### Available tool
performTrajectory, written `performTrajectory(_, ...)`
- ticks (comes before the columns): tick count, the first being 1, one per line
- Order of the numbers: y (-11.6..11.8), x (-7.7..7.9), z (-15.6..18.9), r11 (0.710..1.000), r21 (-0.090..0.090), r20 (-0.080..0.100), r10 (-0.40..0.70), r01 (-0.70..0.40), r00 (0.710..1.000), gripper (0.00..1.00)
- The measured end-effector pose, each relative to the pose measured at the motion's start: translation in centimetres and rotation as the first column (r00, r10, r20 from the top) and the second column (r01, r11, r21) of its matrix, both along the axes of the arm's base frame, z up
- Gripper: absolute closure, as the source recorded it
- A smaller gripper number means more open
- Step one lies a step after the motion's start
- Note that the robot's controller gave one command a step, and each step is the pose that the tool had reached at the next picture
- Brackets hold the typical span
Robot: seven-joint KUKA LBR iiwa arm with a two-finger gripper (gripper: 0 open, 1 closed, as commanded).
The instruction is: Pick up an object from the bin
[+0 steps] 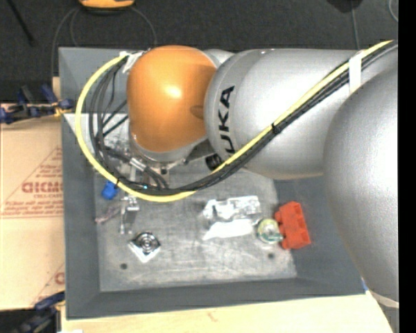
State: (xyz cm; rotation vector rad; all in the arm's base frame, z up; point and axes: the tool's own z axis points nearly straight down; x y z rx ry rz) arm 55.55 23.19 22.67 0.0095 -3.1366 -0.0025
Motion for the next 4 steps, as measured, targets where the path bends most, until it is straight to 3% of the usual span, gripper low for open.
performTrajectory(1,-3.4,2.7,-15.6,0.994,0.0,0.015,0.109,-0.109,0.994,0.0)
performTrajectory(2,-9.0,-0.2,-14.8,0.999,-0.001,0.005,0.049,-0.049,0.999,0.0)
performTrajectory(3,-8.6,0.0,-14.6,0.999,0.004,0.013,0.05,-0.05,0.999,1.0)
performTrajectory(4,-10.6,0.7,-4.7,0.997,-0.003,0.016,0.083,-0.083,0.996,1.0)
